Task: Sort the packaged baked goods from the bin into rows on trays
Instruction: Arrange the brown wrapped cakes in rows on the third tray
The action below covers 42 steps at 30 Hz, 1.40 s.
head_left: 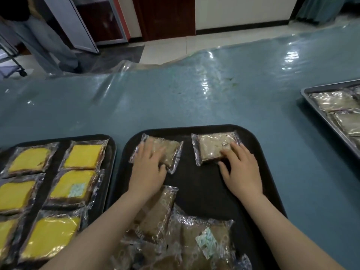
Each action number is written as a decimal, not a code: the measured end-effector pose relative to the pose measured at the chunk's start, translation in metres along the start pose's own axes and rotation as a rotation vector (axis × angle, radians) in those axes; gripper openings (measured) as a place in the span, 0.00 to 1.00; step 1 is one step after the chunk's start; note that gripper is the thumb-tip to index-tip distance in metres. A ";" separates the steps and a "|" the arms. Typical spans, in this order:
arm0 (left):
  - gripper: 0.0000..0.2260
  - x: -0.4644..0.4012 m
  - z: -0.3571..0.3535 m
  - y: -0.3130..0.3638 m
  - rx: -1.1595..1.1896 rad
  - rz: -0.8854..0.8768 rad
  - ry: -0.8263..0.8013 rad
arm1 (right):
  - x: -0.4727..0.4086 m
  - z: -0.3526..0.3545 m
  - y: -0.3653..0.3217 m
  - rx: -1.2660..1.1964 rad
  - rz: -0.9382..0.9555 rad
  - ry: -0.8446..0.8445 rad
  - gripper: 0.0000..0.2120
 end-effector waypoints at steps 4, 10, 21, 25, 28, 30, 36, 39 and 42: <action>0.26 -0.006 -0.035 0.001 -0.111 -0.046 -0.226 | 0.010 0.006 -0.019 0.006 0.204 0.057 0.18; 0.30 -0.015 -0.049 0.004 -0.021 0.028 -0.298 | 0.010 -0.010 -0.020 0.135 0.189 -0.038 0.22; 0.28 0.083 -0.015 0.006 -0.193 -0.129 -0.337 | 0.058 0.028 -0.012 -0.470 0.010 -0.040 0.12; 0.31 0.119 -0.008 -0.010 -0.224 -0.120 -0.384 | 0.099 0.003 -0.033 -0.486 -0.021 -0.409 0.18; 0.37 0.134 -0.008 -0.018 -0.156 -0.045 -0.444 | 0.119 -0.009 -0.056 -0.177 0.154 -0.592 0.28; 0.41 0.138 -0.005 -0.028 -0.067 0.079 -0.430 | 0.122 -0.006 -0.063 -0.146 0.162 -0.616 0.25; 0.47 0.130 0.016 -0.023 0.231 0.168 -0.232 | 0.113 0.031 -0.057 -0.301 0.032 -0.478 0.11; 0.43 0.123 0.025 -0.031 0.343 0.227 -0.131 | 0.100 0.070 -0.035 -0.474 -0.086 -0.171 0.11; 0.34 0.116 0.034 -0.030 0.384 0.212 -0.065 | 0.095 0.114 -0.029 -0.456 0.014 0.156 0.14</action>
Point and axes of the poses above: each hand's wrist, its own x-axis away from the middle knuckle, its own z-axis out of the back of the hand, y = z × x, the point moved 10 cm from there along -x, towards the middle knuckle, and after that the axes turned 5 degrees about -z, right-handed, at the moved point
